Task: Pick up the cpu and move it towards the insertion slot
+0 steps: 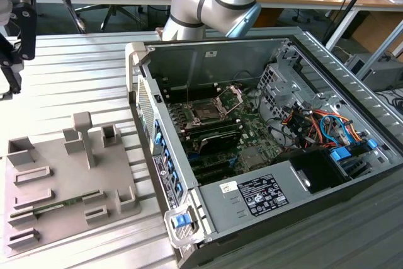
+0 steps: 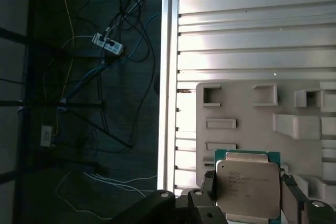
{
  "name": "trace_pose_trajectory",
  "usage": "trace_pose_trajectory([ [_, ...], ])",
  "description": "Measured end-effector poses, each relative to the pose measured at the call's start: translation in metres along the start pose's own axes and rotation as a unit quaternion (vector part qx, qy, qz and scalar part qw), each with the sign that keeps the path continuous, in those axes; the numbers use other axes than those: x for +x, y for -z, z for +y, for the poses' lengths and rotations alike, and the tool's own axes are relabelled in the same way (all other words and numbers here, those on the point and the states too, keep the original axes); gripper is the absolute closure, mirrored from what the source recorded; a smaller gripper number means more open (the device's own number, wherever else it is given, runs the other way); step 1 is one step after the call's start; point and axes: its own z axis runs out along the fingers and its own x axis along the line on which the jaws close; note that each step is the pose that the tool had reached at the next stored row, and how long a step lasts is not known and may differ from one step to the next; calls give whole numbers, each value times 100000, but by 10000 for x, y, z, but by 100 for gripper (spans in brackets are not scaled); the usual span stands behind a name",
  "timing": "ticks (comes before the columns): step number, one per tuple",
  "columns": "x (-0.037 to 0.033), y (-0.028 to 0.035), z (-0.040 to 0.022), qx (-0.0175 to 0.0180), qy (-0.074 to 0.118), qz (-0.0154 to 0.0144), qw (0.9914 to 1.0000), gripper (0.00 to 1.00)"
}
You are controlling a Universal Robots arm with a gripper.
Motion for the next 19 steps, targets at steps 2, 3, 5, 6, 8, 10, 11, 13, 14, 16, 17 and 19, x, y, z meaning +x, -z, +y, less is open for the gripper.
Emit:
trace_pose_trajectory([
  [2,-36,0,-2,-1,2,10,100000,45],
  [3,-58,0,-3,0,-1,18,100000,45],
  [5,-98,0,-4,-2,0,24,100000,45],
  [6,-117,0,-5,-4,0,29,100000,45],
  [8,-148,0,-7,0,-1,37,100000,45],
  [10,-191,0,-9,-3,-2,52,100000,45],
  [11,-219,-1,-10,-5,2,58,100000,45],
  [13,-258,-1,-12,-6,-1,72,100000,45],
  [14,-277,0,-13,-3,3,86,100000,45],
  [16,-302,0,-13,-4,-4,100,100000,45],
  [17,-316,0,-14,-3,-4,107,100000,45],
  [19,-341,0,-15,-4,-3,118,100000,45],
])
